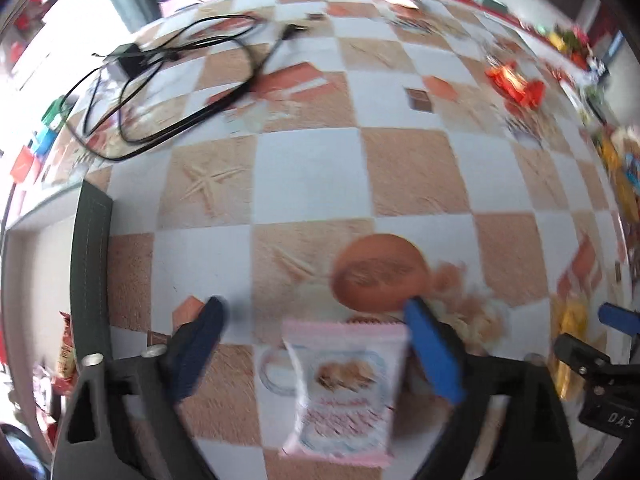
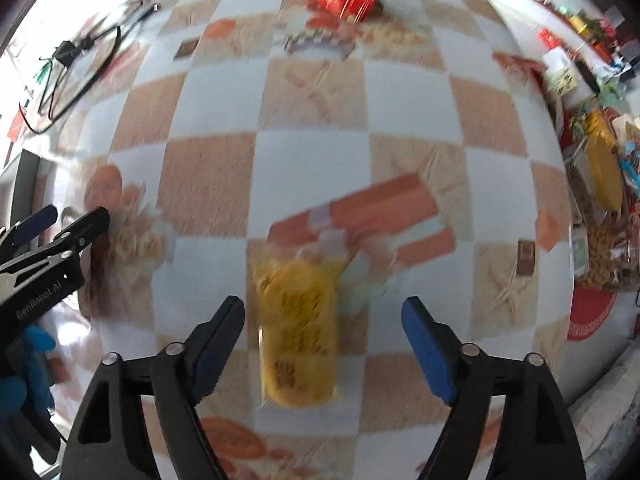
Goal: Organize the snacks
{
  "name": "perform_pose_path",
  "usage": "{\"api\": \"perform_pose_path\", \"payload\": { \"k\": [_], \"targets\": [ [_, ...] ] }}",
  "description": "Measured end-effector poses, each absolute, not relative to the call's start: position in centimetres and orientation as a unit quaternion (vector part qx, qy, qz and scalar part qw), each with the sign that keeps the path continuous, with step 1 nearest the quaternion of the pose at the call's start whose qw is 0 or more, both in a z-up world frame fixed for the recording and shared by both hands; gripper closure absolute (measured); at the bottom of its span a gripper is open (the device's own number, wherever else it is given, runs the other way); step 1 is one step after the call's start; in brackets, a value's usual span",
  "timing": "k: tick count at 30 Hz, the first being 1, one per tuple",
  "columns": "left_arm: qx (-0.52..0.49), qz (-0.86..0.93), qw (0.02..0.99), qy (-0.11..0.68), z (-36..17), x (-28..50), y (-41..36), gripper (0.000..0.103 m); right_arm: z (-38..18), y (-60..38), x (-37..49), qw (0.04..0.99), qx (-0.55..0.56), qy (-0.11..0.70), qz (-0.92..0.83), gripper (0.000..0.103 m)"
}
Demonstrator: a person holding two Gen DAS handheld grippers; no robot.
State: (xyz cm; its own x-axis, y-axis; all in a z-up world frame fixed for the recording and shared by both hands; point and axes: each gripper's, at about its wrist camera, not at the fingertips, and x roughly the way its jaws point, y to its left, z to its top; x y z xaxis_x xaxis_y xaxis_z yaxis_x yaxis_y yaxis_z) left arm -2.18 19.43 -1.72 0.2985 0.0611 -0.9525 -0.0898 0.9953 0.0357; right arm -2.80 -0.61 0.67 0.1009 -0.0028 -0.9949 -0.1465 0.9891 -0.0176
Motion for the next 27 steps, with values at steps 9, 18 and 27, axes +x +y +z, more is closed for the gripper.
{"api": "perform_pose_path", "payload": {
  "k": [9,18,27],
  "targets": [
    [-0.033,0.058,0.886,0.458,-2.2,-4.7,20.3,0.000,0.4,0.5,-3.3,0.838,-0.043,0.542,0.055,0.000],
    [-0.033,0.058,0.886,0.458,-2.1,-5.0,20.1,0.000,-0.6,0.6,-2.9,0.882,-0.040,0.465,0.062,0.000],
    [-0.033,0.058,0.886,0.458,-2.1,-5.0,20.0,0.000,-0.5,0.8,-3.1,0.883,-0.039,0.464,0.061,0.000]
  ]
}}
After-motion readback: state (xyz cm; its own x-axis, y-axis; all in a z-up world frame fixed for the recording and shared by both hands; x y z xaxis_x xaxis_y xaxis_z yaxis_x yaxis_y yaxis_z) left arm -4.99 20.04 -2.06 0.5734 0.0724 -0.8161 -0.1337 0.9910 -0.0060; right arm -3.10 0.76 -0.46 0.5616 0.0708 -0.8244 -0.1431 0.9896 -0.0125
